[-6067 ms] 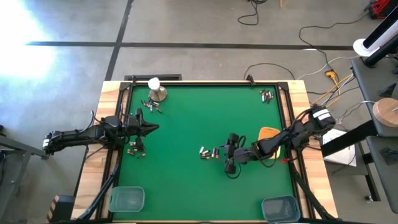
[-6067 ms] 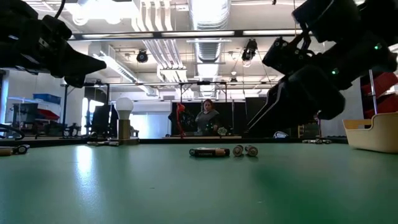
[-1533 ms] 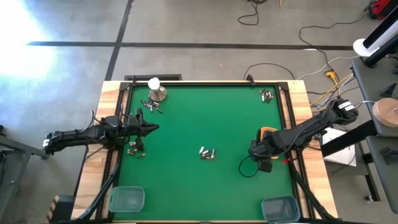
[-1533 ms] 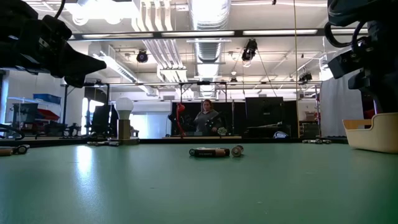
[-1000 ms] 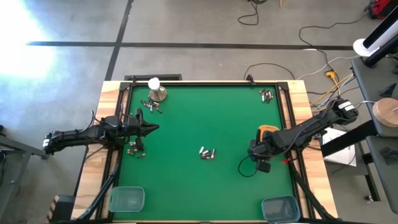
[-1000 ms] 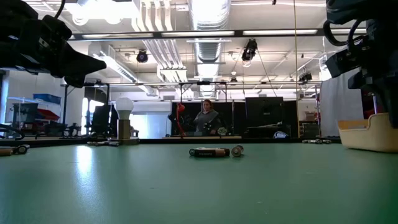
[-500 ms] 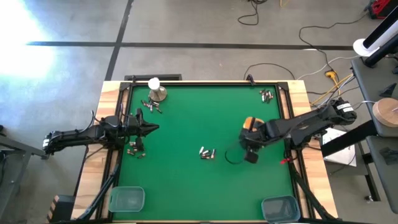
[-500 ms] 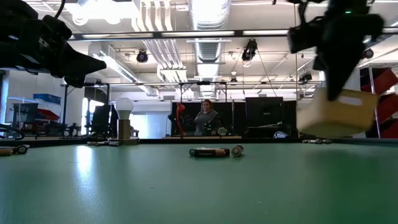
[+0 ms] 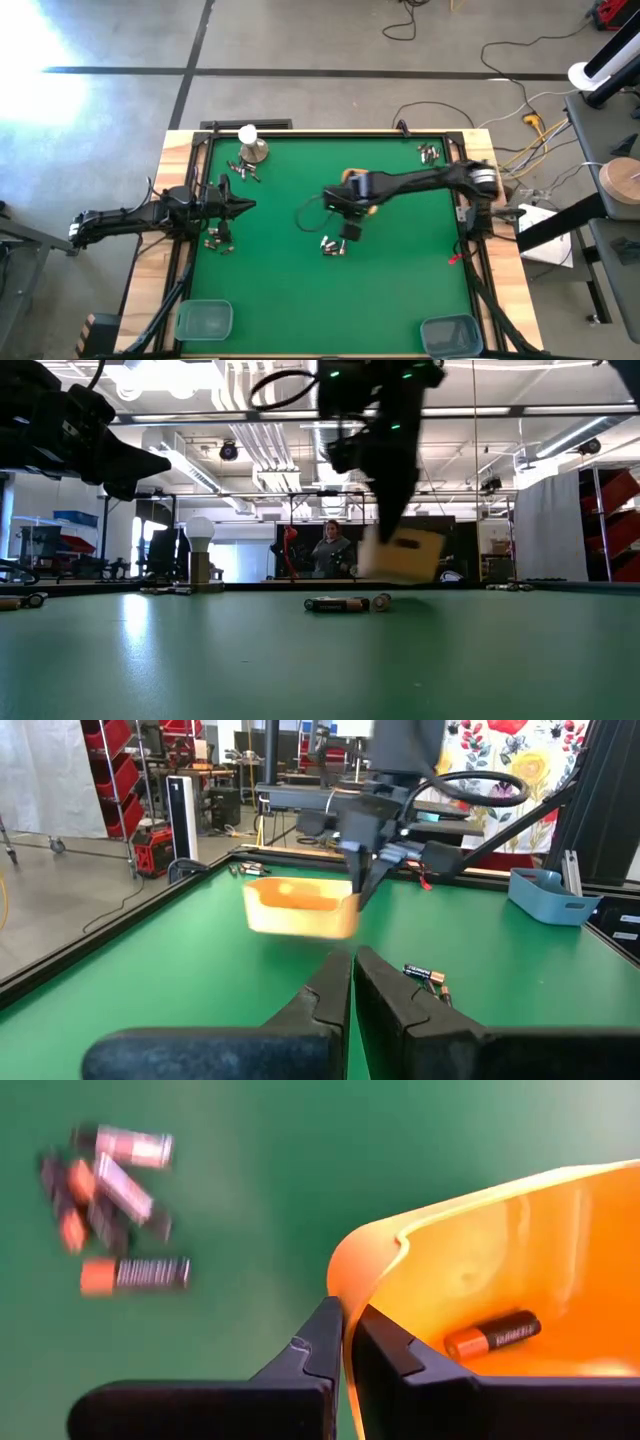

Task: Sort batteries
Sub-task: Move the yellow bin to the top of the table

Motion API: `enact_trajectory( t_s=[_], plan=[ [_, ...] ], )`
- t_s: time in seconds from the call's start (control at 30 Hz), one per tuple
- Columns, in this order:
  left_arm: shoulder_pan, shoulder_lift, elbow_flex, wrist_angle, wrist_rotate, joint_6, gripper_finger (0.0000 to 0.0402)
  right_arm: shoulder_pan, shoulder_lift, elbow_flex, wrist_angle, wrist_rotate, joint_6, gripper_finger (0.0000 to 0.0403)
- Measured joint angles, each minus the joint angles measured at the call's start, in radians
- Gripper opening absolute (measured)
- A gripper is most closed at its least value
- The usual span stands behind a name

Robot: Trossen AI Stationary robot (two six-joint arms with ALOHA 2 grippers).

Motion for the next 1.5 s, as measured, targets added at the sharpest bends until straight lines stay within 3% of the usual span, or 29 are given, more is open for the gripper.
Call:
enact_trajectory(
  t_s=[0.23, 0.43, 0.6, 0.97, 1.2, 1.5],
  plan=[
    [0.000, 0.000, 0.000, 0.000, 0.000, 0.000, 0.0000, -0.045, 0.207, 0.303, -0.082, 0.000, -0.056, 0.0012],
    [0.000, 0.000, 0.000, 0.000, 0.000, 0.000, 0.0000, -0.067, 0.346, 0.483, -0.138, 0.004, -0.082, 0.0012],
    [0.000, 0.000, 0.000, 0.000, 0.000, 0.000, 0.0000, -0.080, 0.423, 0.586, -0.263, 0.081, -0.075, 0.0012],
    [0.000, 0.000, 0.000, 0.001, 0.000, 0.000, 0.0000, -0.079, 0.449, 0.625, -0.282, 0.090, -0.089, 0.0012],
    [0.000, 0.000, 0.000, 0.001, 0.000, 0.000, 0.0000, -0.076, 0.448, 0.624, -0.283, -0.028, -0.088, 0.0013],
    [0.000, 0.000, 0.000, 0.001, 0.000, 0.000, 0.0000, -0.071, 0.423, 0.622, -0.292, -0.029, -0.064, 0.0031]
  ],
)
